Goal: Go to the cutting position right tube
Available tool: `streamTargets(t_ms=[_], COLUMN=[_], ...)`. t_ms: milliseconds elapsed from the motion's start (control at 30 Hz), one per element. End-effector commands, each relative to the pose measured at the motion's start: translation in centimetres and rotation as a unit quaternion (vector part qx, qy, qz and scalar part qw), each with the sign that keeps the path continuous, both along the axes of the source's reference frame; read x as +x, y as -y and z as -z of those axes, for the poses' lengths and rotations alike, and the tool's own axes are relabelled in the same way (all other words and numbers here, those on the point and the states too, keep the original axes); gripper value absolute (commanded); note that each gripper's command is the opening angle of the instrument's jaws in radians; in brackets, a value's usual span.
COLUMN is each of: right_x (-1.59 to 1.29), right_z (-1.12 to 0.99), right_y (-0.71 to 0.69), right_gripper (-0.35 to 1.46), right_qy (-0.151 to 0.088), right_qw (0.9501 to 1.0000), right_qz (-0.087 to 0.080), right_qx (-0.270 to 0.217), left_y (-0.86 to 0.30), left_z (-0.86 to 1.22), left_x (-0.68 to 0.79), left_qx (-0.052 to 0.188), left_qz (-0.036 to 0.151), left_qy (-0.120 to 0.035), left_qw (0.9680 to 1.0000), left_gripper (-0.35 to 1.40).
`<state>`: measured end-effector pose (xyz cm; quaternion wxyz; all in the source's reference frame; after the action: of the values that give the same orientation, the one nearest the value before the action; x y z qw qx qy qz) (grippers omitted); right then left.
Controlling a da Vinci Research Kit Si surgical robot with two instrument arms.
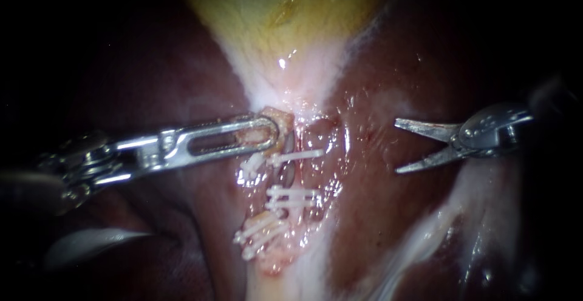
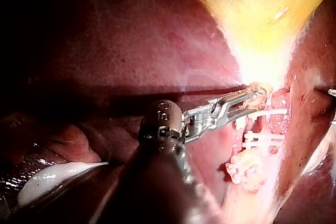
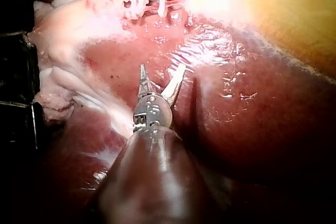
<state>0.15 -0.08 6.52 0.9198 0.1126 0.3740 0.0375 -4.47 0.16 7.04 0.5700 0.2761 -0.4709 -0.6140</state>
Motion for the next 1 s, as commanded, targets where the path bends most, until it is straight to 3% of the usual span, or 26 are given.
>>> streamTargets(t_ms=[33,233,300,433,633,767,1000], right_x=[0.0,0.01,0.01,0.01,0.02,0.03,0.06], right_z=[0.01,0.02,0.02,0.03,0.04,0.05,0.08], right_y=[0.0,0.01,0.01,0.01,0.03,0.03,0.04], right_gripper=[1.38,1.38,1.38,1.4,1.41,1.41,1.41], right_qy=[-0.001,-0.001,-0.002,-0.003,-0.004,-0.004,-0.007], right_qw=[1.0,1.0,0.9999,0.9999,0.9999,0.9999,0.9998], right_qz=[0.0,-0.004,-0.004,-0.006,-0.005,-0.005,-0.003], right_qx=[0.0,0.005,0.009,0.012,0.013,0.014,0.017], left_y=[0.0,-0.04,-0.08,-0.22,-0.39,-0.47,-0.52], left_z=[0.0,0.08,0.16,0.34,0.58,0.7,0.81], left_x=[0.0,0.08,0.14,0.33,0.6,0.69,0.82], left_qx=[0.0,0.003,0.006,0.011,-0.006,-0.032,-0.033], left_qz=[0.0,-0.002,-0.005,0.006,0.002,-0.016,-0.022], left_qy=[-0.001,0.001,0.004,0.001,-0.012,-0.02,-0.021], left_qw=[1.0,1.0,1.0,0.9999,0.9999,0.9992,0.999], left_gripper=[-0.35,-0.35,-0.35,-0.35,-0.35,-0.35,-0.35])
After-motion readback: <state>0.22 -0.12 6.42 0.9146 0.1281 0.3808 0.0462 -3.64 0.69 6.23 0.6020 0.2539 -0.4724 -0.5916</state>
